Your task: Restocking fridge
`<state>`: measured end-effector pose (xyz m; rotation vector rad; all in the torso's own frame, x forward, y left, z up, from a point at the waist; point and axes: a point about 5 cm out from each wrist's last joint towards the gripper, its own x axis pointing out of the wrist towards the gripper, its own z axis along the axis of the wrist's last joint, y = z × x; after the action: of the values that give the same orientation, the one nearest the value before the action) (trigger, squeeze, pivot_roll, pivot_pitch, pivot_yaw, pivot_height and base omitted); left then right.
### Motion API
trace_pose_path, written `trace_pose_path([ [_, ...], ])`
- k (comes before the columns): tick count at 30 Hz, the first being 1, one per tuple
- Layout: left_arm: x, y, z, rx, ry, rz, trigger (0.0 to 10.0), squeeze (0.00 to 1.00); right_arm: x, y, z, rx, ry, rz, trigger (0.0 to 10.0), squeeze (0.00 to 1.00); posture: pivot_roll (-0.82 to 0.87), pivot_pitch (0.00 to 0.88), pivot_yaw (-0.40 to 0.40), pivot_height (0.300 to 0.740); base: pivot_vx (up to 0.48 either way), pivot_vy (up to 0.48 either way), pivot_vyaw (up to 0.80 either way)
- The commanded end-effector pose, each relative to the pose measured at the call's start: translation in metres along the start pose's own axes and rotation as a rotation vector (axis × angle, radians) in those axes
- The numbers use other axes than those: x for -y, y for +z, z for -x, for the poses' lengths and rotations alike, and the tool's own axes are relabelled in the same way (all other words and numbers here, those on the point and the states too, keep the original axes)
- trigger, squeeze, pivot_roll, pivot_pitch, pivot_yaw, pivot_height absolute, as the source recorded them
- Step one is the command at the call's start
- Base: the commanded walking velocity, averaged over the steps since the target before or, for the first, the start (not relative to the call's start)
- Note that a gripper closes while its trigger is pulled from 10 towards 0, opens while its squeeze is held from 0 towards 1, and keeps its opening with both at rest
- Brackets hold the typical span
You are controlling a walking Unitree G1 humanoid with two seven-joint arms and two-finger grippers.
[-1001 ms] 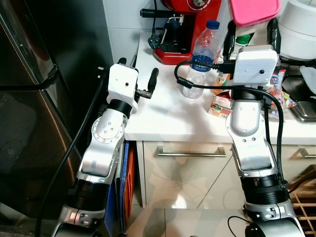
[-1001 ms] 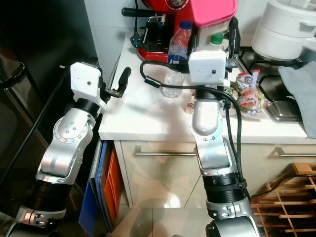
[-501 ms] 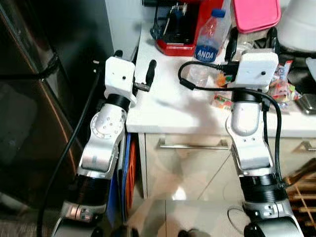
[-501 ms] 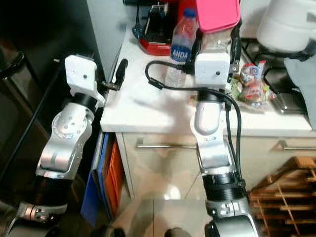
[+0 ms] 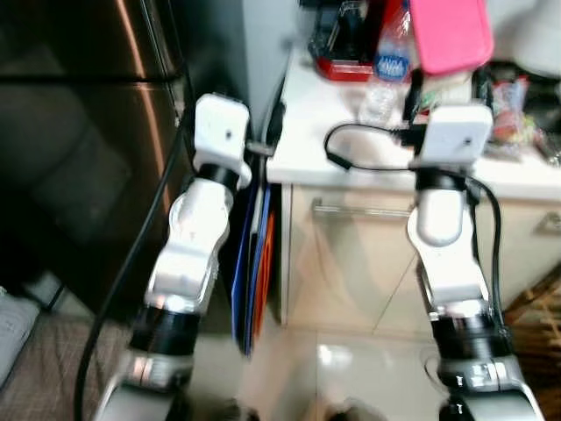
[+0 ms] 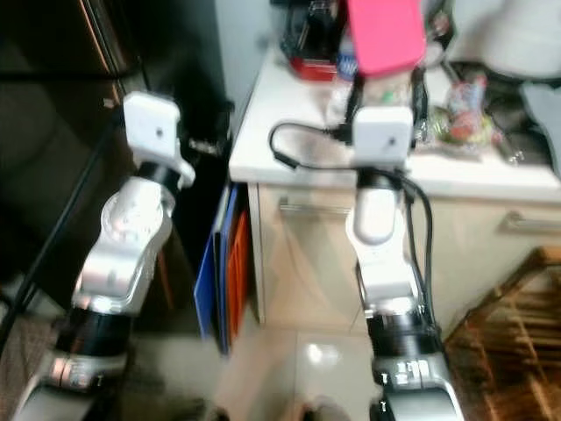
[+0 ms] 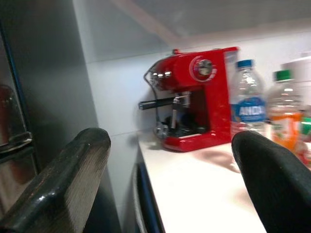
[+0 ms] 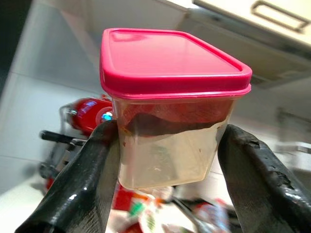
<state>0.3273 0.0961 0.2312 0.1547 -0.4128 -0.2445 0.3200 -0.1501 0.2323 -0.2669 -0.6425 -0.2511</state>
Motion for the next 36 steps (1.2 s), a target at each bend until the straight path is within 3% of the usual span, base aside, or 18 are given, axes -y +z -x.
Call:
trace_pose_path([
  [1,0.001,-0.002,0.000,-0.005,-0.013,0.001,10.0,0.00,0.001,0.000,0.003,-0.005,0.006,-0.006,0.0,0.00,-0.06,0.000,0.050,0.740,-0.274,0.000,0.00],
  [10,0.005,-0.005,0.005,-0.016,-0.005,0.013,10.0,0.00,0.007,-0.010,0.017,-0.045,0.063,0.043,0.0,0.00,-0.07,0.000,0.022,0.740,-0.261,0.000,0.00],
  [17,0.006,-0.008,0.006,-0.020,0.002,0.019,10.0,0.00,0.002,-0.026,0.024,-0.146,0.092,0.006,0.0,0.00,-0.07,0.000,0.007,0.740,-0.251,0.000,0.00],
  [22,0.010,-0.007,0.003,-0.012,0.009,0.030,10.0,0.00,-0.001,-0.030,0.029,-0.160,0.157,0.018,0.0,0.00,-0.07,0.000,-0.004,0.740,-0.148,0.000,0.00],
  [30,0.014,-0.013,0.009,-0.046,-0.035,0.072,10.0,0.00,-0.005,-0.041,0.034,-0.215,0.197,-0.018,0.0,0.00,-0.06,0.000,-0.016,0.740,0.000,0.000,0.00],
  [36,0.017,-0.017,0.008,-0.055,-0.039,0.096,10.0,0.00,-0.006,-0.044,0.037,-0.230,0.227,-0.026,0.0,0.00,-0.10,0.000,-0.004,0.740,0.000,-0.472,0.00],
])
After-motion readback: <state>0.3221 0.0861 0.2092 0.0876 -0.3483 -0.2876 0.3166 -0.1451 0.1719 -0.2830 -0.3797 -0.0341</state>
